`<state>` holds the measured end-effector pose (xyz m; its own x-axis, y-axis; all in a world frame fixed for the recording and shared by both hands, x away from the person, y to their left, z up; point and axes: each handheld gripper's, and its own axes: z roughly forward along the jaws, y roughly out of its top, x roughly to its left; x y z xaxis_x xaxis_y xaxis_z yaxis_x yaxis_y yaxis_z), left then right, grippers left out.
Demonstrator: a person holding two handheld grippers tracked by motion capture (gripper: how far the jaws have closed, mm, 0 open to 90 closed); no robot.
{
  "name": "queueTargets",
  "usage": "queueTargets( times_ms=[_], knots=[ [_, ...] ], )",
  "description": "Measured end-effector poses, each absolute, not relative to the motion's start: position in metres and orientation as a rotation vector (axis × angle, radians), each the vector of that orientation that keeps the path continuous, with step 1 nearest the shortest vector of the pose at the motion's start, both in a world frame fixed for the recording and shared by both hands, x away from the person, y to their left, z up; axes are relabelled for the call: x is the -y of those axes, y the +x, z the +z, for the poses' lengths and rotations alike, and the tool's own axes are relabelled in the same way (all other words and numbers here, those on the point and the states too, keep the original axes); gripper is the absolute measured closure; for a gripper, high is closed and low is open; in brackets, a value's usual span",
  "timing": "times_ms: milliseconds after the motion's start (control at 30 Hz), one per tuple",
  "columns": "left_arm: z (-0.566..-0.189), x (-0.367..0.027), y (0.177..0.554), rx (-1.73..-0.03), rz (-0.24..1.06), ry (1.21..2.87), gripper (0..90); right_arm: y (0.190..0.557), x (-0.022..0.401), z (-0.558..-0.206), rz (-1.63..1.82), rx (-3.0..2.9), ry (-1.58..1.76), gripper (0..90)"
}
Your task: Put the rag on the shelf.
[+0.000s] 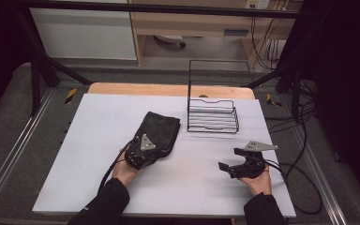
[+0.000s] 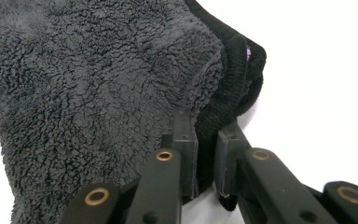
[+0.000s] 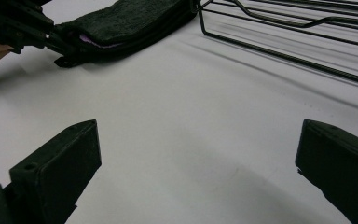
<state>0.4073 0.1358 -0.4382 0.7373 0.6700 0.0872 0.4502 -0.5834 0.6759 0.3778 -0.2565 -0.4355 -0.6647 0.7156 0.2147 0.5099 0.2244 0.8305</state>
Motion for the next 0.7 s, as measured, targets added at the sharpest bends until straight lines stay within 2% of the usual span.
queueTargets(
  times_ms=[300,700],
  knots=[
    [-0.425,-0.142,0.406,-0.857,0.39,2.259,81.8,0.377,0.257,-0.435,1.424,-2.278,1.169,0.7],
    [-0.421,-0.129,0.384,-0.833,0.294,2.266,81.6,0.377,0.257,-0.435,1.425,-2.284,1.168,1.1]
  ],
)
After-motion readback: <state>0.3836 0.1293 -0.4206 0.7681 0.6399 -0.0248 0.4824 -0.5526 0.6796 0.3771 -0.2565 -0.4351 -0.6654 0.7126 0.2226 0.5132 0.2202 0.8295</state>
